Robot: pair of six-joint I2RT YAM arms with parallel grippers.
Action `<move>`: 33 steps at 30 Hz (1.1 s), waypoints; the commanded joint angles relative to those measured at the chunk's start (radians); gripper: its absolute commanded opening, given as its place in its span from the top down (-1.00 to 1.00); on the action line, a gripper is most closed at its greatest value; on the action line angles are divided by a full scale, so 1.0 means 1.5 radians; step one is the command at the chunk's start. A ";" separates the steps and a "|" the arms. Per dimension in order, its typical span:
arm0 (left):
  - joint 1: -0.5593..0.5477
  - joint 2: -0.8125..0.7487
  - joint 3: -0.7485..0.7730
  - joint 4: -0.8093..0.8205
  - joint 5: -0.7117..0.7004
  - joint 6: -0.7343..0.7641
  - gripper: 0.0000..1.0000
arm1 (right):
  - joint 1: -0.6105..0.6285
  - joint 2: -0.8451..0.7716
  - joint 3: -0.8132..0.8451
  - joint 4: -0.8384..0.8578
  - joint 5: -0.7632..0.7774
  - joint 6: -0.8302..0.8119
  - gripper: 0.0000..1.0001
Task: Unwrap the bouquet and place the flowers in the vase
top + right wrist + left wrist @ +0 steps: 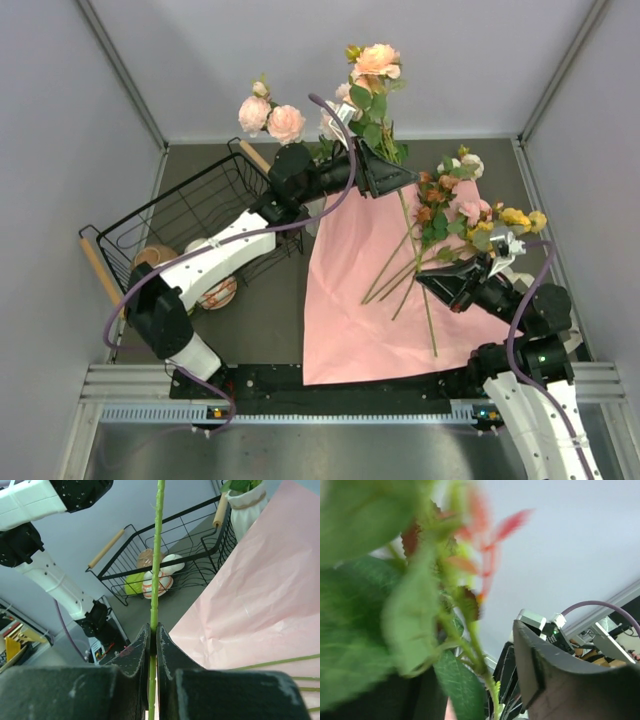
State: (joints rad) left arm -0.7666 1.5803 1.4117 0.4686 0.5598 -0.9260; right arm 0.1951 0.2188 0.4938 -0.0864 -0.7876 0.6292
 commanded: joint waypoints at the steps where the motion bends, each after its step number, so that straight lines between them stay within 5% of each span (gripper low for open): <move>1: 0.006 -0.014 0.039 0.038 -0.006 0.016 0.09 | 0.015 0.003 0.018 0.025 -0.029 -0.013 1.00; 3: 0.008 -0.032 0.045 0.014 -0.015 0.050 0.86 | 0.018 0.015 0.023 0.020 -0.011 -0.017 1.00; 4: 0.009 -0.041 0.048 -0.004 -0.022 0.064 1.00 | 0.019 0.019 0.028 -0.021 0.009 -0.034 0.96; 6: 0.009 -0.078 0.048 -0.051 -0.045 0.129 1.00 | 0.018 0.029 0.043 -0.058 0.084 -0.055 0.39; 8: 0.009 -0.124 0.064 -0.130 -0.062 0.208 1.00 | 0.019 0.033 0.057 -0.121 0.181 -0.090 0.22; 9: 0.009 -0.140 0.072 -0.157 -0.084 0.235 1.00 | 0.019 0.039 0.068 -0.143 0.216 -0.098 -0.10; 11: 0.009 -0.189 0.096 -0.245 -0.116 0.326 1.00 | 0.019 0.044 0.074 -0.173 0.277 -0.114 -0.22; 12: 0.009 -0.205 0.103 -0.277 -0.138 0.357 1.00 | 0.018 0.047 0.075 -0.176 0.292 -0.115 -0.65; 13: 0.009 -0.220 0.112 -0.304 -0.184 0.387 1.00 | 0.019 0.049 0.075 -0.178 0.307 -0.112 -0.71; 19: 0.037 -0.270 0.231 -0.443 -0.348 0.542 1.00 | 0.019 0.105 0.071 -0.182 0.358 -0.095 -0.73; 26: 0.080 -0.246 0.293 -0.415 -0.488 0.687 1.00 | 0.019 0.127 0.077 -0.183 0.357 -0.085 -0.72; 33: 0.195 -0.183 0.327 -0.391 -0.405 0.622 1.00 | 0.019 0.134 0.074 -0.186 0.366 -0.082 -0.72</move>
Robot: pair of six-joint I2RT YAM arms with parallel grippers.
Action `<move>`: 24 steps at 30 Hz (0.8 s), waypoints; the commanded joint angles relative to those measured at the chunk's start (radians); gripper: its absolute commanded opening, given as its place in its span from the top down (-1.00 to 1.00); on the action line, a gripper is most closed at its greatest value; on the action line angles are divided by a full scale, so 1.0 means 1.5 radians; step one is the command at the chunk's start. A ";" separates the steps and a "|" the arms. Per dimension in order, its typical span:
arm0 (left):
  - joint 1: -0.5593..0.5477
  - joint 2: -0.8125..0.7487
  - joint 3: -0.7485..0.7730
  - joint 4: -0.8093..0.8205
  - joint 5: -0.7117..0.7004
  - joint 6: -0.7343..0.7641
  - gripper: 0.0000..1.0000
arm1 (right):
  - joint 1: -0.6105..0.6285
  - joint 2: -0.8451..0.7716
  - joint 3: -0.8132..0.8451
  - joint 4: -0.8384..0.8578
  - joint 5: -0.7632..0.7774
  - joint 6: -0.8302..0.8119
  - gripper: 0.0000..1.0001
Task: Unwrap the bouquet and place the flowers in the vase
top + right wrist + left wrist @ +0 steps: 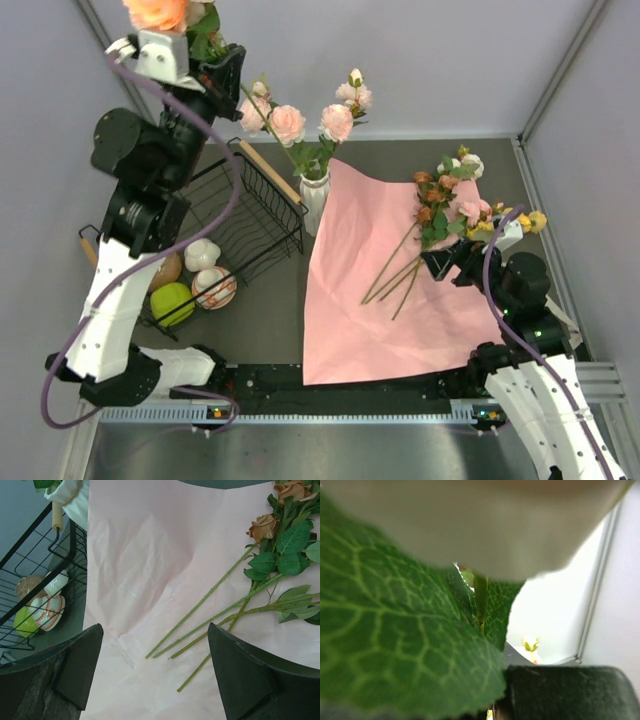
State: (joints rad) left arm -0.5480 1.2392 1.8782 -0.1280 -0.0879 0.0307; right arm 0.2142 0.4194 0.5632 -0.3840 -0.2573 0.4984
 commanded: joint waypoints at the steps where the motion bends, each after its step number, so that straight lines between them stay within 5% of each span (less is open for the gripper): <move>1: 0.055 0.054 0.015 0.010 0.034 -0.018 1.00 | 0.007 0.002 0.027 0.013 0.012 0.008 -0.72; 24: 0.096 0.076 0.053 0.025 0.114 -0.077 1.00 | 0.007 0.009 0.013 0.008 0.010 0.019 -0.72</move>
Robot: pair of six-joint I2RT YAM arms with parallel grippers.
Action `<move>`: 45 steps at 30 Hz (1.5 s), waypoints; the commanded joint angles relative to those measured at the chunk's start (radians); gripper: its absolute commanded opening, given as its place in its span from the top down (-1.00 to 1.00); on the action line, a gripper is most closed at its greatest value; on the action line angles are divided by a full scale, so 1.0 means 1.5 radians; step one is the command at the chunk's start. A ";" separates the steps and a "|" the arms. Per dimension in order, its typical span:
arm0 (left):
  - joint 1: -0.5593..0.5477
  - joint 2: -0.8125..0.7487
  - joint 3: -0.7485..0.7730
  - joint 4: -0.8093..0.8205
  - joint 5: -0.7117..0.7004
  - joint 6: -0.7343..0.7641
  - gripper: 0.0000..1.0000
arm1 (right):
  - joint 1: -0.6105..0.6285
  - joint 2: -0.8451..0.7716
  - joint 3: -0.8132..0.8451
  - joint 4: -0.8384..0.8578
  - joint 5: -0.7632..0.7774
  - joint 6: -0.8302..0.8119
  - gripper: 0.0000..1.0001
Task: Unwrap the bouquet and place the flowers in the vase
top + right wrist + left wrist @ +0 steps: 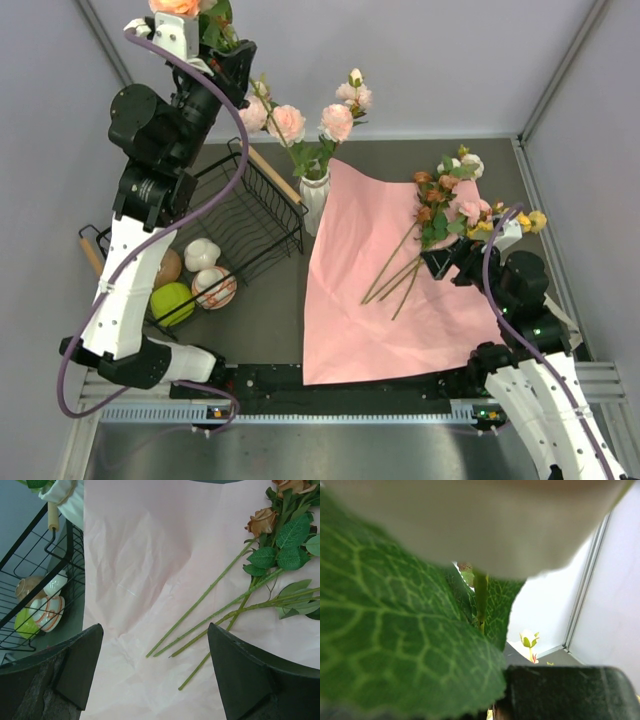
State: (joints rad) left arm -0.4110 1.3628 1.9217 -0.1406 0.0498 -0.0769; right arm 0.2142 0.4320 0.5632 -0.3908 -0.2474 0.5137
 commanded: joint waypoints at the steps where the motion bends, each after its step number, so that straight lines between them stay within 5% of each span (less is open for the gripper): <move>1: 0.005 -0.005 0.023 0.033 0.023 -0.010 1.00 | 0.007 -0.001 0.012 0.014 0.003 0.009 -0.72; 13: 0.005 0.007 0.005 0.057 0.043 -0.008 1.00 | 0.007 -0.003 0.009 0.013 0.003 0.012 -0.72; 30: 0.005 -0.025 -0.286 0.255 0.179 -0.002 1.00 | 0.005 0.005 -0.001 0.013 0.003 0.017 -0.72; 38: 0.001 -0.033 -0.456 0.368 0.172 -0.035 1.00 | 0.006 0.008 -0.009 0.015 0.002 0.021 -0.72; 45: -0.006 -0.005 -0.508 0.416 0.161 -0.042 1.00 | 0.007 0.011 -0.017 0.016 0.001 0.028 -0.72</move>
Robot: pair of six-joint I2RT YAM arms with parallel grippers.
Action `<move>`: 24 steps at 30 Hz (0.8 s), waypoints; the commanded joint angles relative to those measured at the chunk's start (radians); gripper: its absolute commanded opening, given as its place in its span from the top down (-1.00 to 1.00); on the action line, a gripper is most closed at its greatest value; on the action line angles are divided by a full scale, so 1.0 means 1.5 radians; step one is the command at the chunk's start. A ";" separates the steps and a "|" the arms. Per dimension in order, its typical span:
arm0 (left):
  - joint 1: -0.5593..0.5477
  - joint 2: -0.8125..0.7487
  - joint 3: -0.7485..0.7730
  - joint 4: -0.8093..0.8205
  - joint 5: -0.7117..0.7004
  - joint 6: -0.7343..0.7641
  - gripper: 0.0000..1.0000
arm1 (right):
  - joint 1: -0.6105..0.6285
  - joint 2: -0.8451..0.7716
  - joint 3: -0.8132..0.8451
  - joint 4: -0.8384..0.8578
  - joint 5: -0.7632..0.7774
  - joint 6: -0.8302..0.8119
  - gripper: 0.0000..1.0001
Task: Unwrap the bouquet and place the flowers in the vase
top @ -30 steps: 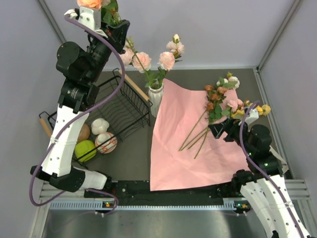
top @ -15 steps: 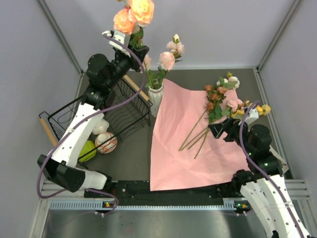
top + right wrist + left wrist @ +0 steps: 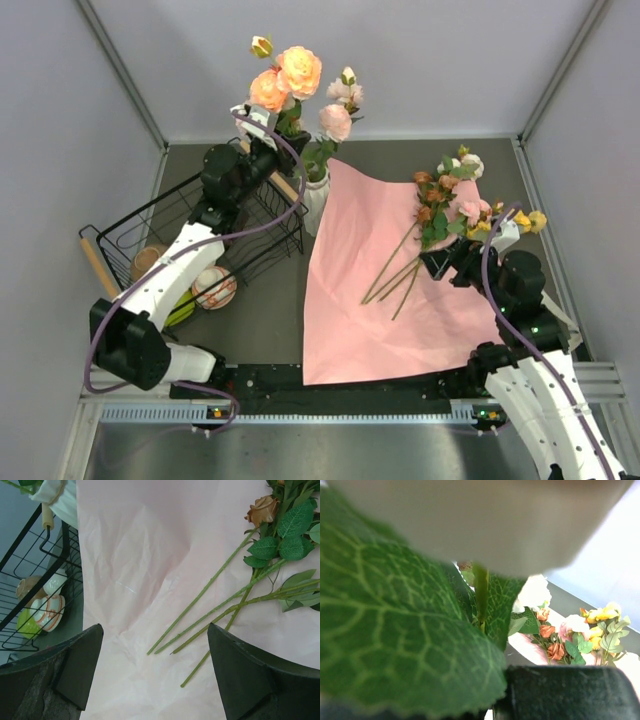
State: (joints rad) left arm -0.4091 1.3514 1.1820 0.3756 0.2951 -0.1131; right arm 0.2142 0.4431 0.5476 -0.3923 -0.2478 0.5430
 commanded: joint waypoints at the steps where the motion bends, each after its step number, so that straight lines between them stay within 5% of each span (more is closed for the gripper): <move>1: -0.007 0.006 -0.026 0.077 -0.008 -0.019 1.00 | 0.005 0.006 -0.008 0.017 0.001 0.011 -0.72; 14: -0.008 0.037 -0.023 0.044 -0.044 -0.035 0.87 | 0.007 0.063 -0.020 -0.002 0.038 0.074 -0.72; 17: -0.008 0.029 -0.010 0.015 -0.066 -0.039 0.57 | 0.007 0.103 -0.011 -0.026 0.096 0.106 -0.72; 21: -0.008 0.000 -0.004 -0.041 -0.089 -0.041 -0.21 | 0.006 0.164 0.010 -0.046 0.149 0.126 -0.71; 24: -0.008 -0.031 0.000 -0.064 -0.103 -0.058 -0.45 | 0.006 0.212 0.026 -0.047 0.163 0.131 -0.70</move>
State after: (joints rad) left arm -0.4206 1.3815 1.1484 0.3424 0.1852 -0.1722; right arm 0.2142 0.7059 0.5140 -0.4545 -0.0826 0.7021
